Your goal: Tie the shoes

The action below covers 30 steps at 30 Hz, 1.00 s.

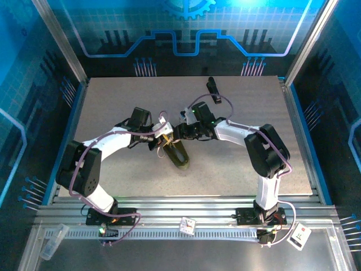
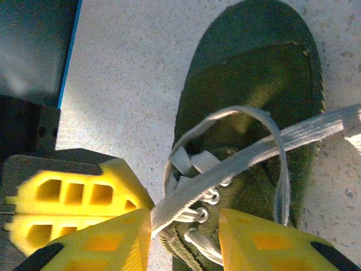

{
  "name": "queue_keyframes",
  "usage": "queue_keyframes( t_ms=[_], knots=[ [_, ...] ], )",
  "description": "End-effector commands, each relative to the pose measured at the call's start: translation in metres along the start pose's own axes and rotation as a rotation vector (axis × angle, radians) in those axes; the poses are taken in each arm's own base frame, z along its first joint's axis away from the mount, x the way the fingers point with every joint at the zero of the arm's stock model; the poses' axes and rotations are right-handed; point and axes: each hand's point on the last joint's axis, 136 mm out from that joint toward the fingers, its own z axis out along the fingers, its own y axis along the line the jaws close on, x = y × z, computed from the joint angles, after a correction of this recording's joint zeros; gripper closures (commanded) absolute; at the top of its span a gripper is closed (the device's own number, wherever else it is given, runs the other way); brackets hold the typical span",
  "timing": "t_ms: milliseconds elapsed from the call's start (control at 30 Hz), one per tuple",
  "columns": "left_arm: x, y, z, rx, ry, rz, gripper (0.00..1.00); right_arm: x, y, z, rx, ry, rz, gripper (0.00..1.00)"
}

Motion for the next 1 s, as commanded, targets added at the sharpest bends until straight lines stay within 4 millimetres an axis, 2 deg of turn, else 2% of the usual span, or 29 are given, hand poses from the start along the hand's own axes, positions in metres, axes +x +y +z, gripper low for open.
queue_keyframes(
  t_ms=[0, 167, 600, 733, 867, 967],
  knots=[
    [-0.008, -0.003, -0.001, 0.045, -0.019, -0.002, 1.0, -0.009, 0.006, -0.011, -0.033, -0.052, 0.014, 0.68],
    [-0.009, -0.002, 0.0, 0.05, -0.015, -0.003, 1.0, -0.009, 0.006, -0.008, -0.058, -0.055, 0.03, 0.72],
    [-0.008, -0.001, 0.001, 0.048, -0.011, -0.005, 1.0, -0.006, 0.01, 0.0, -0.087, -0.035, 0.048, 0.73],
    [-0.009, -0.001, 0.001, 0.049, -0.009, -0.003, 1.0, -0.006, 0.014, -0.004, -0.087, -0.047, 0.049, 0.7],
    [-0.008, -0.001, 0.001, 0.05, -0.009, -0.004, 1.0, -0.01, 0.018, -0.016, -0.067, -0.081, 0.035, 0.58],
    [-0.008, -0.001, 0.001, 0.053, -0.007, -0.004, 1.0, -0.013, 0.018, -0.025, -0.053, -0.101, 0.036, 0.58]
  ],
)
